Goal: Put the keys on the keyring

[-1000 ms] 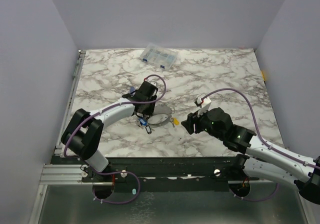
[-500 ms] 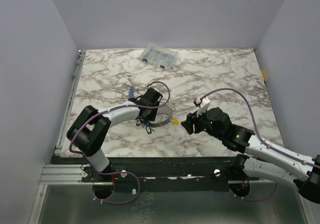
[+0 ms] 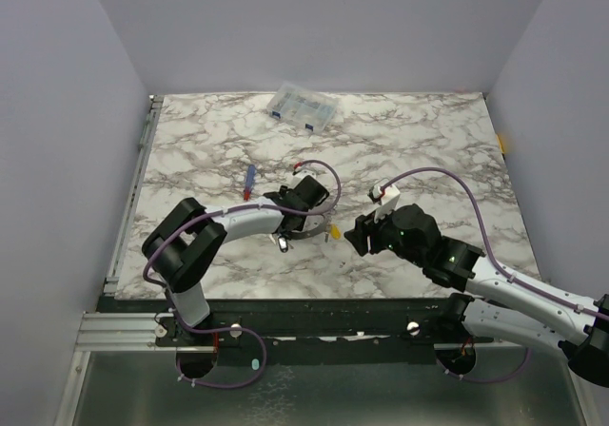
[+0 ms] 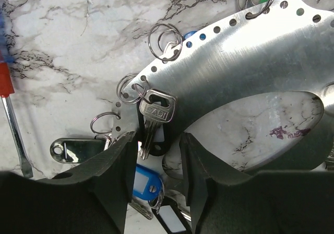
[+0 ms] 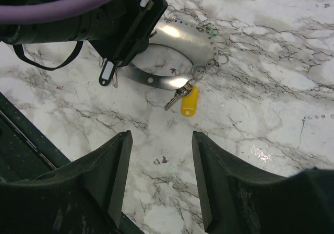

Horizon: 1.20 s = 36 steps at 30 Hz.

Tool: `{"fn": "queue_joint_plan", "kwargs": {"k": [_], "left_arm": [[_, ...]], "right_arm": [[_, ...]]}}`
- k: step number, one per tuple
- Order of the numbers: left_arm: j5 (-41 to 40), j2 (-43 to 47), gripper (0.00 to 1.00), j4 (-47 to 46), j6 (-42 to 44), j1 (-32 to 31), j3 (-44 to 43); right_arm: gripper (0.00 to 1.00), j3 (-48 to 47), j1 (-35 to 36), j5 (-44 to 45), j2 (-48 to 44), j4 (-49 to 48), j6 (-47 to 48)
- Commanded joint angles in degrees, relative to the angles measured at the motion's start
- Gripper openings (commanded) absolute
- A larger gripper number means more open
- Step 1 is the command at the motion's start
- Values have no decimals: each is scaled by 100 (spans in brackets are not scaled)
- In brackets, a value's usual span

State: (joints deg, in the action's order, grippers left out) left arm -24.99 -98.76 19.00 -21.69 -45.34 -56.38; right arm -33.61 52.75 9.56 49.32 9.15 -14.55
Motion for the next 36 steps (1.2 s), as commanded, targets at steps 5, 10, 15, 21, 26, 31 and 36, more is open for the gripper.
{"fn": "queue_joint_plan", "kwargs": {"k": [5, 10, 15, 21, 26, 31, 36], "left_arm": [[-763, -378, 42, 306, -329, -220, -92], [-699, -632, 48, 294, -299, -202, -91], [-113, -948, 41, 164, -212, -64, -68], [411, -983, 28, -88, -193, 85, 201], [570, -999, 11, -219, -204, 109, 293], [603, -658, 0, -205, -105, 103, 269], [710, -242, 0, -96, -55, 95, 201]], "right_arm": [[59, -126, -28, -104, -26, 16, 86], [59, -120, -28, -108, -52, 47, 95], [59, -145, -28, -96, -62, 79, 108], [59, -134, -28, -50, -115, 157, 109], [59, -128, -28, -61, -103, 131, 94], [59, -161, -28, -69, -49, 122, 99], [59, -196, -28, -77, -5, 105, 99]]}}
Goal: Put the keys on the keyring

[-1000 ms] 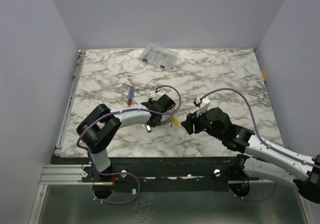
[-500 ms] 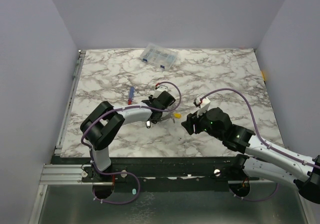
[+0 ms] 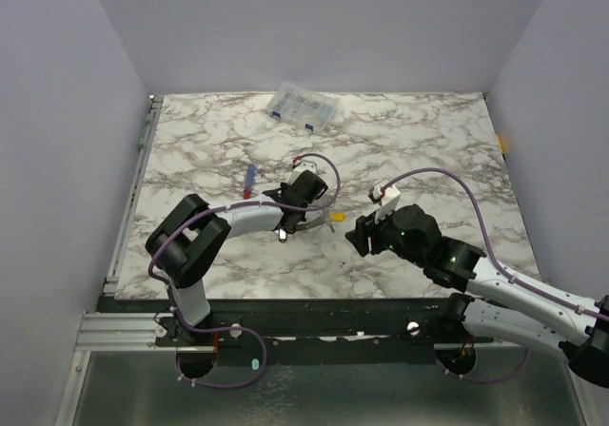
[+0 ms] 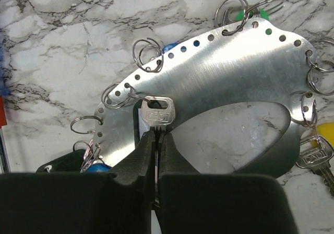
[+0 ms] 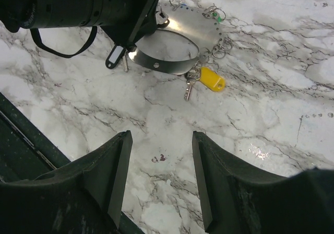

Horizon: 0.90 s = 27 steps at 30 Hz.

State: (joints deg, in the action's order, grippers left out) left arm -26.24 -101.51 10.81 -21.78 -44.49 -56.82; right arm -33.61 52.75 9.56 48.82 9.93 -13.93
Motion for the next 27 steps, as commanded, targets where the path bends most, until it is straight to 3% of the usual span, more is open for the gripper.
{"fn": "queue_joint_plan", "kwargs": {"k": [1, 27], "left_arm": [[858, 94, 0, 760, -39, 6, 230], [1610, 1362, 0, 1055, -24, 18, 182]], "right_arm": [[59, -198, -28, -77, 43, 24, 32], [59, -249, -28, -50, 80, 22, -22]]}}
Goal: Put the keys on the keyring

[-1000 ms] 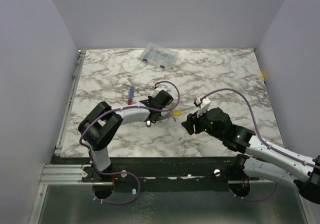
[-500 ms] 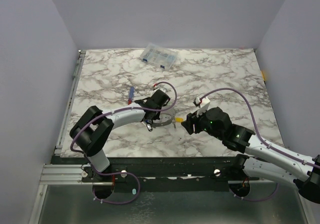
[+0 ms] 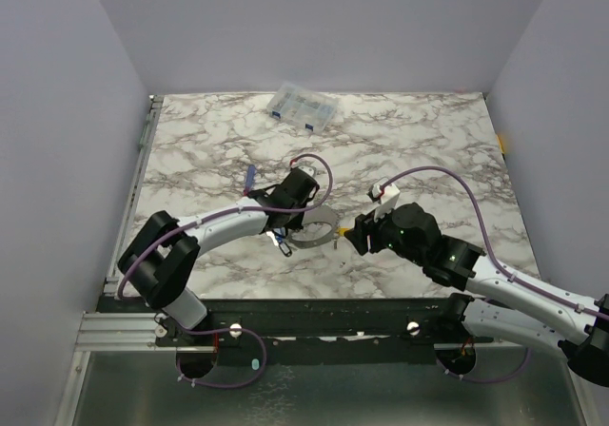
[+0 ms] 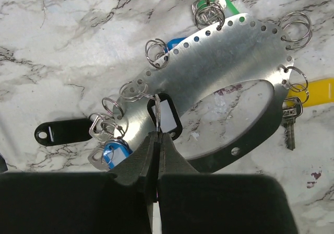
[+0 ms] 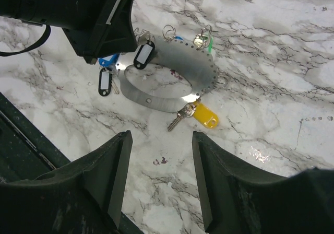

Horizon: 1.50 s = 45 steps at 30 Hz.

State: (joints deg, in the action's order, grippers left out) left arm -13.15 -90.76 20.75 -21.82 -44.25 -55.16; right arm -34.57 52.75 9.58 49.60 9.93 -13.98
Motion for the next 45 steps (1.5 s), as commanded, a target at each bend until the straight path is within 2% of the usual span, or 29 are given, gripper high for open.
{"fn": "queue_joint_plan", "kwargs": {"k": [1, 15, 21, 26, 28, 35, 41, 45], "left_arm": [[310, 335, 0, 60, -32, -11, 2], [300, 929, 0, 236, -6, 7, -524], [205, 855, 0, 351, 122, 46, -650], [-88, 379, 36, 429, -100, 45, -394], [-135, 231, 43, 430, -169, 48, -283], [12, -275, 49, 165, -106, 44, -66], [-230, -469, 48, -214, -219, 44, 4], [-356, -546, 43, -369, -292, 51, -2]], "right_arm": [[59, -162, -32, -49, 4, 26, -17], [59, -204, -28, 212, -238, 17, 28], [59, -210, -28, 190, -215, 7, 0], [59, -191, -28, 120, -151, 43, -37], [59, -180, -28, 106, -138, 46, -42], [59, -155, -28, 70, -90, 1, -2], [59, -142, -28, 42, -58, 13, -37], [59, -135, -28, 65, -78, 33, -28]]}}
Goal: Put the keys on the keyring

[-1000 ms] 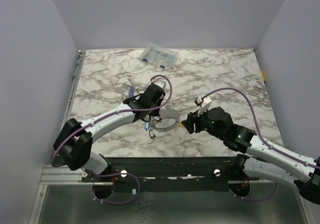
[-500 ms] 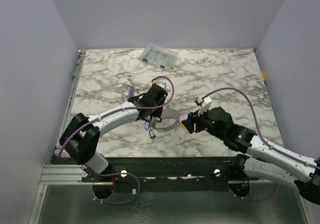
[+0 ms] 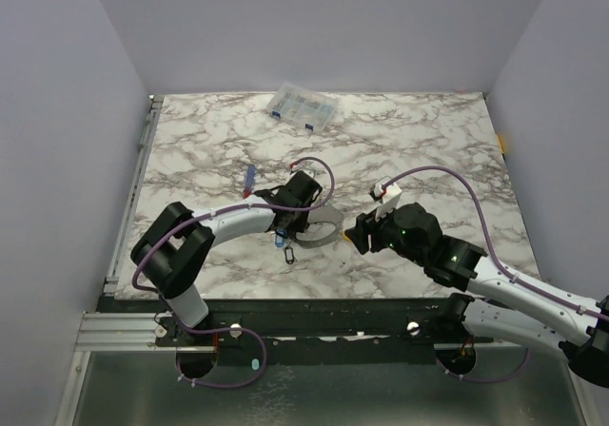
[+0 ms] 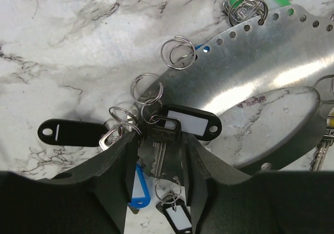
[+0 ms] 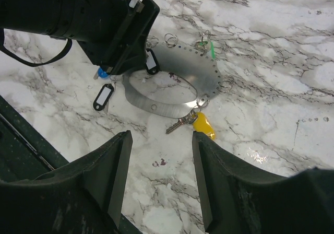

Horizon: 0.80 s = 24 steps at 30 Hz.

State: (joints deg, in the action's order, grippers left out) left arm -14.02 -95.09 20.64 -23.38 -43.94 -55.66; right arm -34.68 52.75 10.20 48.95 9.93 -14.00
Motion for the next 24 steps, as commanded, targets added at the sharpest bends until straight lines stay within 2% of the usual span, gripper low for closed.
{"fn": "queue_joint_plan", "kwargs": {"k": [1, 6, 9, 13, 24], "left_arm": [[-283, -110, 42, -359, -155, 16, 35], [-262, 14, 34, -370, -223, 13, -2], [-230, 162, 41, -247, -280, 15, -60], [-387, 318, 44, -64, -343, 17, -147], [-575, 103, 41, -60, -212, 10, -457]], "right_arm": [[59, -127, -28, 8, -12, 42, -24], [59, -100, -28, 20, -18, 44, -9], [59, -99, -28, 20, 1, 35, -6], [59, -106, -28, 26, 35, -6, 6], [59, -137, -27, 4, 96, -5, -5]]}}
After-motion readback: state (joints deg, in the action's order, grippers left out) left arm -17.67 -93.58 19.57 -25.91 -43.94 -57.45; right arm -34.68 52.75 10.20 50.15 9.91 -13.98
